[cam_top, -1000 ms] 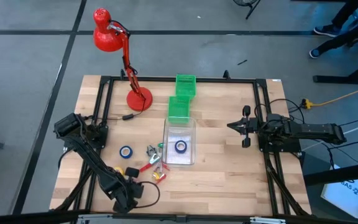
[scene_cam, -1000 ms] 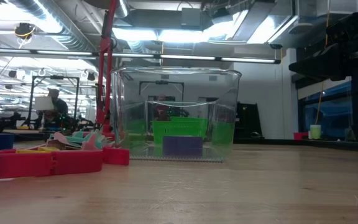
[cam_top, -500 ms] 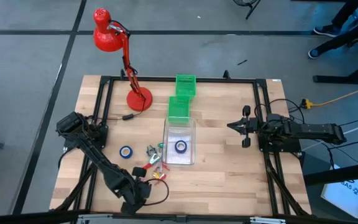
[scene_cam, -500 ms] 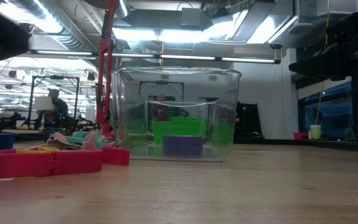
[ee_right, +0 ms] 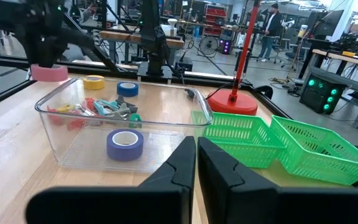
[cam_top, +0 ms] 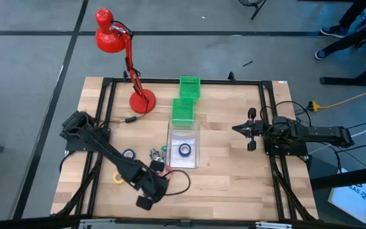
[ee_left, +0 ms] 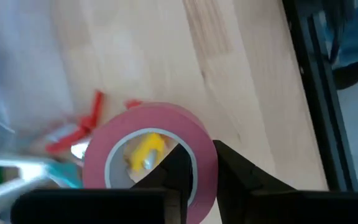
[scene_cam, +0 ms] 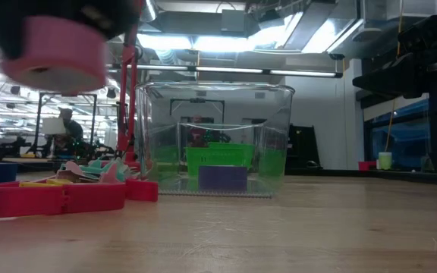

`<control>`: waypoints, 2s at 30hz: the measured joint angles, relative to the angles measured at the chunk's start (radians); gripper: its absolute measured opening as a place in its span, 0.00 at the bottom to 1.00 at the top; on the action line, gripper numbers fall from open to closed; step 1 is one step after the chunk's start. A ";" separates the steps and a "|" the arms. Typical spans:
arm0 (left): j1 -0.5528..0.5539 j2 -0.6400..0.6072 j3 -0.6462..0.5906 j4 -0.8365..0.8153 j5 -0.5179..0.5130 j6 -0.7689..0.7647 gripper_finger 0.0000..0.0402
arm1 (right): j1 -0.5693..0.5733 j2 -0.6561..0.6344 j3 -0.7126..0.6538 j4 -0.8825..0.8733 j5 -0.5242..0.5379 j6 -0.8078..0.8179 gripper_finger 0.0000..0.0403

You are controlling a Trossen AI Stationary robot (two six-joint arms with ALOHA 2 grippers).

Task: Pick and place Stapler, Stapler remover, tape
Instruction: Put the pink tape into the transparent bin

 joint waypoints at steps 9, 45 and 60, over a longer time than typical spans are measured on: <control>0.124 0.000 0.082 -0.009 -0.006 0.126 0.12 | 0.000 0.000 0.000 0.000 0.000 0.000 0.05; 0.568 0.170 0.156 0.114 0.213 -0.025 0.13 | 0.000 0.000 0.000 0.000 -0.002 0.000 0.05; 0.558 0.221 0.154 0.096 0.251 -0.045 0.13 | 0.000 0.000 0.000 0.000 0.001 0.000 0.05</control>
